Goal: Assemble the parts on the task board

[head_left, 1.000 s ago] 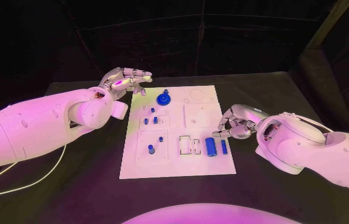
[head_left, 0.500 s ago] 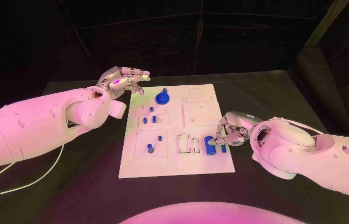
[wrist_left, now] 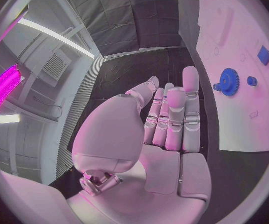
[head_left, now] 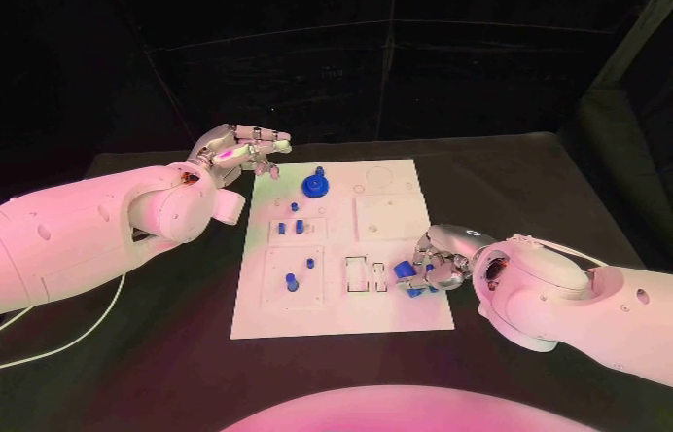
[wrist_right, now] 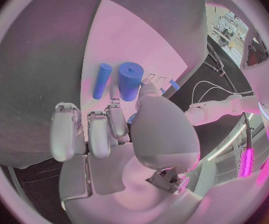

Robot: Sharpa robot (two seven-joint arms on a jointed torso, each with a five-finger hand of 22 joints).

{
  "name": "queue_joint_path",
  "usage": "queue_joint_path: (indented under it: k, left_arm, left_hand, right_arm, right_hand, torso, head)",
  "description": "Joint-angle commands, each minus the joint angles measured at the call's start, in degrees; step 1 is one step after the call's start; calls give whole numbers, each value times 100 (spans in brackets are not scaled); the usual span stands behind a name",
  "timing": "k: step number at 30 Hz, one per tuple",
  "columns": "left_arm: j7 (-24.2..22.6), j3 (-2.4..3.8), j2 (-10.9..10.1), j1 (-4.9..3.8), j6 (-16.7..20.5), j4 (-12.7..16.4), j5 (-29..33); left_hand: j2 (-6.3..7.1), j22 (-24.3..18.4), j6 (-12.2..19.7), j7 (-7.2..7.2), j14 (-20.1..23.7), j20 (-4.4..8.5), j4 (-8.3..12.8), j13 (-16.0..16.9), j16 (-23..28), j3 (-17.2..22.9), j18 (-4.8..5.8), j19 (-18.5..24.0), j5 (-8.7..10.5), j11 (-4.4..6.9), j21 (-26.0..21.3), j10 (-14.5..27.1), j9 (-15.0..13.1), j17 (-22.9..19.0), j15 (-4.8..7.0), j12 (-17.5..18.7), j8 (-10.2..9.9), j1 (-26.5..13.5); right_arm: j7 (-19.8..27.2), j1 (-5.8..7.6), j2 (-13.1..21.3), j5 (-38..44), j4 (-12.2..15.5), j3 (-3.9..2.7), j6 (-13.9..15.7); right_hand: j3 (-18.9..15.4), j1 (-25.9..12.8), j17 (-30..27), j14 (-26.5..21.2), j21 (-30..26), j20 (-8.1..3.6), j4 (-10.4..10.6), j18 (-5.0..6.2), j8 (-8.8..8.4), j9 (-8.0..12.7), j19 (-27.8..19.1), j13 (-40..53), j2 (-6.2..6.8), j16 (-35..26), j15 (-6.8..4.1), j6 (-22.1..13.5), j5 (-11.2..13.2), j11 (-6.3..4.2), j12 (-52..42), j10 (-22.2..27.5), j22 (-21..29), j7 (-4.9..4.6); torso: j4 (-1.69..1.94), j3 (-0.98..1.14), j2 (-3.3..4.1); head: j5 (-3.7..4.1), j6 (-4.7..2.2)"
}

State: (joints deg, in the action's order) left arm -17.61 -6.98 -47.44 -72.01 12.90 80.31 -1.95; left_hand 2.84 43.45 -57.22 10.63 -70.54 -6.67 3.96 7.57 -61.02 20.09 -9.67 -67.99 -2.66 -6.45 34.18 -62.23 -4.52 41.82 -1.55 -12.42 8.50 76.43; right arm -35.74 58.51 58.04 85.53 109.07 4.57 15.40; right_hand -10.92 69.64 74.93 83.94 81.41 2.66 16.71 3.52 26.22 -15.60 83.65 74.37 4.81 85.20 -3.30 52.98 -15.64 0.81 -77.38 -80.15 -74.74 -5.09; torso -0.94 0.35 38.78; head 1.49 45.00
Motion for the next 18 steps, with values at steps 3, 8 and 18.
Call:
queue_joint_path:
  k: [3, 8, 18]
  left_arm:
    - [-48, 5, -2, -10, -32, 8, 16]
    - [-48, 5, -6, -10, -35, 8, 16]
    - [-48, 5, -10, -10, -42, 3, 16]
  left_hand:
    - [-3, -7, 40, -3, 30, -48, 8, 7, -14, -31, -77, 7, -20, 6, -28, 31, 5, -6, 3, -20, 25, 36]
    - [-3, -7, 40, -3, 30, -48, 8, 7, -14, -31, -77, 7, -20, 6, -28, 31, 5, -6, 3, -20, 25, 36]
    - [-3, -7, 40, -3, 30, -48, 8, 7, -14, -31, -77, 7, -20, 6, -28, 31, 5, -6, 3, -20, 25, 36]
  right_arm:
    - [-62, -70, -81, 56, -86, 28, -115]
    - [-74, -87, -118, 60, -128, 28, -40]
    - [77, -101, 6, -160, 153, 26, 1012]
  right_hand:
    - [-4, -59, 672, 440, 22, 6, 4, -34, -4, -11, 39, 7, -26, 35, -2, -78, 2, -6, 11, -9, -10, -12]
    - [42, 17, 679, 439, 26, 11, -12, -34, 75, -100, 36, 42, -141, 39, 0, -127, -108, -6, 6, -17, -17, -12]
    - [39, 177, 721, 445, 63, -14, -28, -43, 273, -300, 56, 119, -424, 59, -33, -115, -574, -50, -4, -70, -77, 37]
  torso:
    - [8, -5, -5]
    - [8, -6, -2]
    - [-2, -6, -8]
  head:
    - [-5, 7]
    - [-14, 11]
    - [-37, 30]
